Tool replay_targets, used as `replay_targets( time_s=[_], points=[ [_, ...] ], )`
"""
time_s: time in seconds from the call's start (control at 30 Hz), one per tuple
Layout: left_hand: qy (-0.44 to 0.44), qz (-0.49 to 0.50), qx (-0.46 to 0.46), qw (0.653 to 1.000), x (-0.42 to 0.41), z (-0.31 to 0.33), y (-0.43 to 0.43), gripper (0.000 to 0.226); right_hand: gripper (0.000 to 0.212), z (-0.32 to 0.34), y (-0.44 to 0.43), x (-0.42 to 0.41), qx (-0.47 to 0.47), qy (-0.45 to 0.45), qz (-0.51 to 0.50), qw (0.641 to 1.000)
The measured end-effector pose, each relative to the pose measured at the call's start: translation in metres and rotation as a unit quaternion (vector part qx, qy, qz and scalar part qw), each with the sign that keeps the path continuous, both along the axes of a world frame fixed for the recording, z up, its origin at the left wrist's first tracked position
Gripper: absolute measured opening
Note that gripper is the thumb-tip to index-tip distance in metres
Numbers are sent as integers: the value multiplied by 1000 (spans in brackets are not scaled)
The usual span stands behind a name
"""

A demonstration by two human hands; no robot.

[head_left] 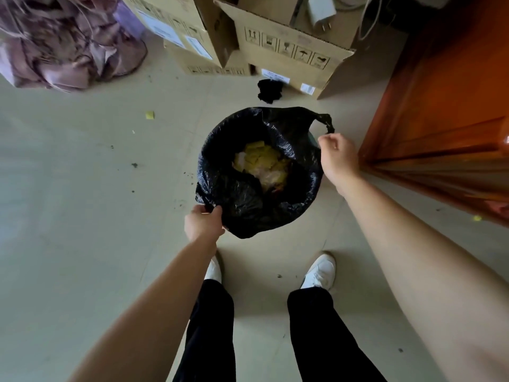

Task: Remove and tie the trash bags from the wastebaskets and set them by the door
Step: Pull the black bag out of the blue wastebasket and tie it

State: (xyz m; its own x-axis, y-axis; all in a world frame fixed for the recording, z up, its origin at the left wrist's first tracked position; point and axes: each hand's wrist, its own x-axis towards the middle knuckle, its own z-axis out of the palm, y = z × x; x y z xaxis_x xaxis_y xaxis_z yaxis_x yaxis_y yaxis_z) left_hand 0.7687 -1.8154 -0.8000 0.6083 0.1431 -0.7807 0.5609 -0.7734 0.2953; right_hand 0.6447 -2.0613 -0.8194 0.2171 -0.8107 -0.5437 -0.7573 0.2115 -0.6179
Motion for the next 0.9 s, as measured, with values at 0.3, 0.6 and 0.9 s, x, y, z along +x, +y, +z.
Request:
replay_targets(
  time_s=[0.3, 0.6, 0.9],
  points=[
    [-2, 8, -97, 995, 7, 33, 3, 19, 100, 8, 3, 24, 31, 51, 15, 998],
    [-9, -16, -151, 988, 10, 37, -1, 23, 37, 1, -5, 18, -22, 50, 48, 997],
    [-142, -5, -271, 952, 10, 103, -27, 17, 50, 96, 43, 26, -102, -143, 94, 980]
  ],
)
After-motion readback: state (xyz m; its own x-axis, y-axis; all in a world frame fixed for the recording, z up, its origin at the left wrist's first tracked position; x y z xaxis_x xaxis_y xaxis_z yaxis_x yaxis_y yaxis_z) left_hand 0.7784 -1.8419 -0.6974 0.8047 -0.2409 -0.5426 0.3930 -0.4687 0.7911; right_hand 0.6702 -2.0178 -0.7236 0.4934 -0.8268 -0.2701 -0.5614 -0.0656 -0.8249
